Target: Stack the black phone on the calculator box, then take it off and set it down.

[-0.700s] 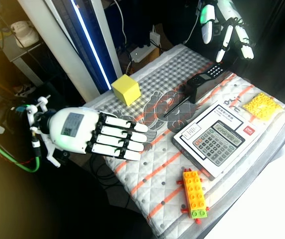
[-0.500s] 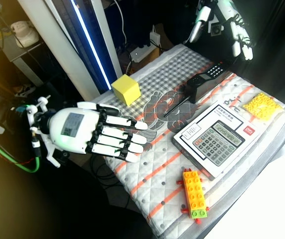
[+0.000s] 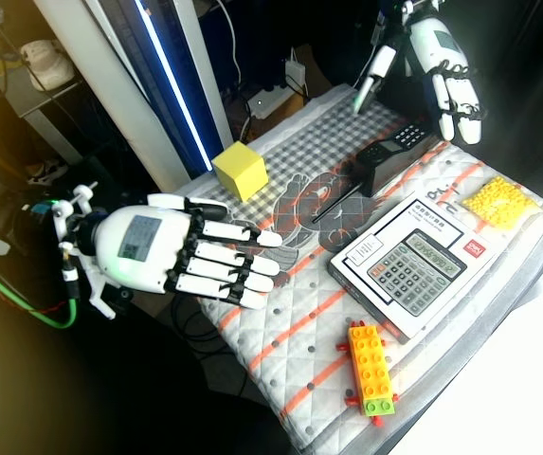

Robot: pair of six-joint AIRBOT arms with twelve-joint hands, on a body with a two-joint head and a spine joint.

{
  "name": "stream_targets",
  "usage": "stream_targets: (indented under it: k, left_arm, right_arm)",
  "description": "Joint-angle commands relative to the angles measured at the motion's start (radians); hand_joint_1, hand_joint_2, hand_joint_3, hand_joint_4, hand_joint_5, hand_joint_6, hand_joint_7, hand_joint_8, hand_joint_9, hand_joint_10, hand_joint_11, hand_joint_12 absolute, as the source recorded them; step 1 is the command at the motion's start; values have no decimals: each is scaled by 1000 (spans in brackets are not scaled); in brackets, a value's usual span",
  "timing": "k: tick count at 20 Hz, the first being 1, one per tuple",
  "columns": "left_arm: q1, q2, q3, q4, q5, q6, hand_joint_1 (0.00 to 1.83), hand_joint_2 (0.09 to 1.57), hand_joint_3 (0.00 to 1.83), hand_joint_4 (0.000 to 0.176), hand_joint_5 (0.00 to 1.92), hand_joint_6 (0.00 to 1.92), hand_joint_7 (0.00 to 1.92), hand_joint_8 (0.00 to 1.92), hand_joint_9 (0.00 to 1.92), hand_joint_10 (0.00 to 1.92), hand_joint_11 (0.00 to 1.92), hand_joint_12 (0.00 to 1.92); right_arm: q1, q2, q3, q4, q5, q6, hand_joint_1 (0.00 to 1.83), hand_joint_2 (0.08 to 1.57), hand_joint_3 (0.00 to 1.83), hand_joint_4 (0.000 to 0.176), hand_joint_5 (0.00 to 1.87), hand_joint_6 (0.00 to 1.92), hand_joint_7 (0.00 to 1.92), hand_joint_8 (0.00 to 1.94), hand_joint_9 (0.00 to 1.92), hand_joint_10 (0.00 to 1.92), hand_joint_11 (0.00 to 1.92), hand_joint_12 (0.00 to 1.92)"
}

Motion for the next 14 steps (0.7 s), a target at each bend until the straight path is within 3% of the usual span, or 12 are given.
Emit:
stream_targets:
  k: [1, 3, 5, 6, 7, 8, 9, 10, 11, 12, 13, 14]
  left_arm:
    - [-18, -8, 3, 8, -63, 25, 698, 710, 0, 175, 0, 0, 132, 0, 163, 1, 6, 239]
    - [-26, -25, 14, -21, -35, 85, 664, 725, 6, 176, 13, 3, 201, 9, 223, 6, 0, 244]
    - [-30, -44, 38, -43, -2, 113, 657, 737, 2, 102, 209, 11, 282, 5, 270, 5, 36, 210]
    - [-36, -51, 49, -46, 16, 113, 687, 751, 2, 82, 254, 6, 341, 5, 335, 9, 72, 213]
    - [-46, -59, 63, -47, 44, 113, 668, 790, 2, 91, 277, 6, 371, 7, 305, 3, 30, 505]
    - [-55, -65, 73, -47, 62, 113, 649, 823, 1, 67, 346, 4, 420, 3, 297, 2, 5, 710]
    - [-60, -71, 80, -47, 73, 113, 735, 943, 2, 50, 415, 2, 494, 3, 376, 15, 8, 858]
    - [-62, -74, 84, -48, 79, 113, 872, 987, 2, 6, 500, 4, 691, 15, 569, 57, 63, 833]
    - [-62, -76, 86, -48, 80, 113, 1078, 1055, 2, 0, 685, 11, 884, 18, 787, 88, 185, 758]
    - [-62, -76, 87, -48, 80, 113, 1230, 1093, 0, 0, 845, 803, 1124, 603, 994, 38, 363, 622]
    - [-62, -76, 88, -50, 80, 113, 1352, 1108, 0, 0, 915, 807, 1104, 810, 928, 1016, 466, 875]
    - [-62, -76, 91, -60, 76, 113, 1372, 1110, 3, 0, 1067, 570, 968, 1055, 865, 1328, 491, 1174]
  right_arm:
    - [12, 3, 4, 18, 113, 2, 156, 1155, 0, 164, 214, 1, 105, 0, 107, 0, 5, 566]
    - [11, 3, 4, 16, 113, 2, 161, 1158, 0, 157, 215, 1, 104, 1, 98, 0, 2, 573]
    - [11, 1, 4, 14, 112, 2, 185, 1151, 0, 163, 212, 2, 96, 1, 82, 0, 0, 539]
    - [11, 0, 4, 13, 111, 2, 169, 1159, 2, 156, 206, 0, 105, 3, 87, 2, 0, 544]
    - [12, -1, 4, 13, 110, 2, 159, 1168, 4, 137, 208, 0, 107, 2, 84, 1, 0, 529]
    - [12, -2, 4, 12, 109, 2, 157, 1169, 3, 122, 217, 4, 112, 4, 89, 2, 0, 527]
    - [12, -3, 5, 10, 108, 2, 133, 1160, 0, 125, 216, 3, 114, 3, 90, 2, 0, 535]
    - [12, -4, 6, 9, 107, 2, 134, 1156, 0, 134, 211, 0, 122, 1, 101, 2, 0, 578]
    - [12, -4, 6, 9, 106, 2, 110, 1157, 0, 132, 214, 1, 127, 1, 109, 2, 0, 611]
    - [12, -4, 6, 8, 106, 2, 82, 1156, 0, 139, 206, 0, 120, 0, 98, 1, 0, 591]
    - [12, -5, 6, 8, 106, 2, 79, 1160, 1, 134, 213, 1, 119, 0, 80, 4, 0, 508]
    - [11, -6, 6, 8, 105, 2, 66, 1168, 4, 126, 222, 4, 130, 4, 93, 10, 0, 496]
